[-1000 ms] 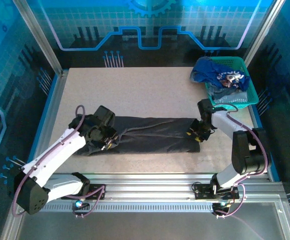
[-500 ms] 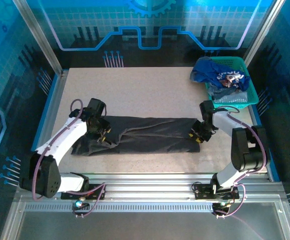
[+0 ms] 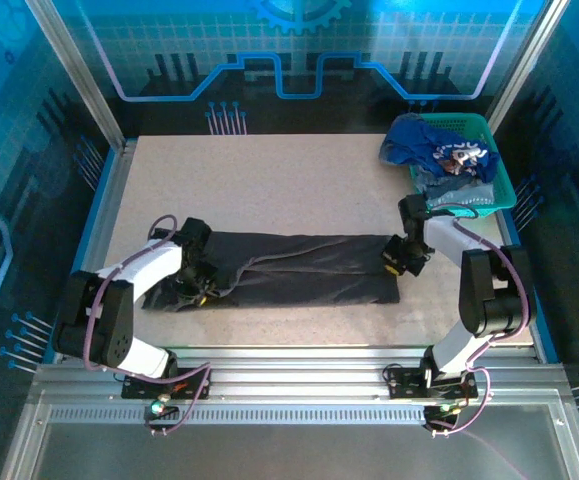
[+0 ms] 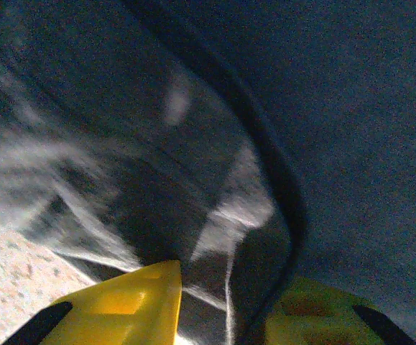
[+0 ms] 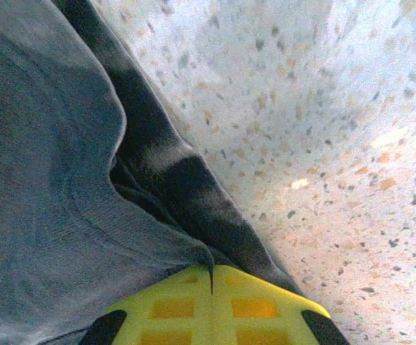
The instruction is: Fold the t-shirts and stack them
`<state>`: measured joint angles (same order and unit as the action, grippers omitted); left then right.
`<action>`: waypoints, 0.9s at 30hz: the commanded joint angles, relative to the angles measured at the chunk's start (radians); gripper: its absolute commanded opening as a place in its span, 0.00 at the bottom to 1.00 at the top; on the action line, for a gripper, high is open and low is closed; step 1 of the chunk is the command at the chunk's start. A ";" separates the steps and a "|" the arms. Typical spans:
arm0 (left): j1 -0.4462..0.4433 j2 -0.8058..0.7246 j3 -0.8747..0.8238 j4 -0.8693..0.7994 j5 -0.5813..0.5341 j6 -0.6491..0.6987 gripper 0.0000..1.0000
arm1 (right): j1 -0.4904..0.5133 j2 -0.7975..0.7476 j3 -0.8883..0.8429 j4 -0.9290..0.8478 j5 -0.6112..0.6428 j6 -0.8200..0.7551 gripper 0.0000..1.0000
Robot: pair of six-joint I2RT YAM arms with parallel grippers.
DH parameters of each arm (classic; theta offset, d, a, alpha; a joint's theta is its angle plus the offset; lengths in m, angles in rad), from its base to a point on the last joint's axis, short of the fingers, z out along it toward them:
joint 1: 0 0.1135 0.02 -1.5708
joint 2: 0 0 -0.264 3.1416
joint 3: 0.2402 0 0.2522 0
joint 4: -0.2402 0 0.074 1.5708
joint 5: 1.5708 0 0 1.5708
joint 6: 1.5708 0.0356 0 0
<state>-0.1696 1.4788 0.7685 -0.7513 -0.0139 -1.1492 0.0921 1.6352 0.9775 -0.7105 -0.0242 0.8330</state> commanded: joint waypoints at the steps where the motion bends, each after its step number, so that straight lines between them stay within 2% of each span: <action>1: 0.019 0.040 -0.026 -0.003 -0.043 0.012 0.29 | -0.023 -0.038 0.047 -0.082 0.078 -0.035 0.00; 6: 0.020 0.053 -0.040 0.011 -0.054 0.010 0.27 | -0.041 -0.044 0.072 -0.115 0.108 -0.067 0.00; 11: 0.019 0.025 -0.016 -0.015 -0.051 0.011 0.27 | -0.045 0.026 0.063 -0.098 0.081 -0.081 0.00; 13: 0.014 -0.024 0.004 -0.054 -0.050 0.003 0.33 | -0.042 0.050 0.049 -0.081 0.079 -0.080 0.00; 14: 0.008 -0.061 0.017 -0.080 -0.050 -0.002 0.38 | -0.042 0.057 0.045 -0.075 0.079 -0.079 0.04; 15: 0.000 -0.101 0.034 -0.116 -0.056 -0.011 0.41 | -0.042 0.057 0.045 -0.073 0.084 -0.079 0.12; 18: -0.014 -0.225 0.078 -0.233 -0.078 -0.039 0.44 | -0.029 0.010 0.058 -0.092 0.116 -0.080 0.31; 19: -0.015 -0.263 0.087 -0.267 -0.091 -0.048 0.45 | -0.018 -0.015 0.068 -0.104 0.138 -0.082 0.35; 22: 0.004 -0.367 0.097 -0.356 -0.152 -0.071 0.54 | 0.061 -0.103 0.103 -0.119 0.195 -0.096 0.41; 24: 0.045 -0.402 0.076 -0.338 -0.145 -0.068 0.57 | 0.138 -0.127 0.130 -0.116 0.193 -0.103 0.41; 25: 0.063 -0.404 0.063 -0.304 -0.122 -0.069 0.56 | 0.180 -0.127 0.144 -0.116 0.195 -0.104 0.38; 27: 0.073 -0.397 0.035 -0.176 -0.047 -0.076 0.46 | 0.261 -0.116 0.165 -0.094 0.192 -0.115 0.34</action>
<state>-0.1162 1.0664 0.8425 -0.9871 -0.1081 -1.2095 0.2668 1.5227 1.1076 -0.8001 0.1482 0.7364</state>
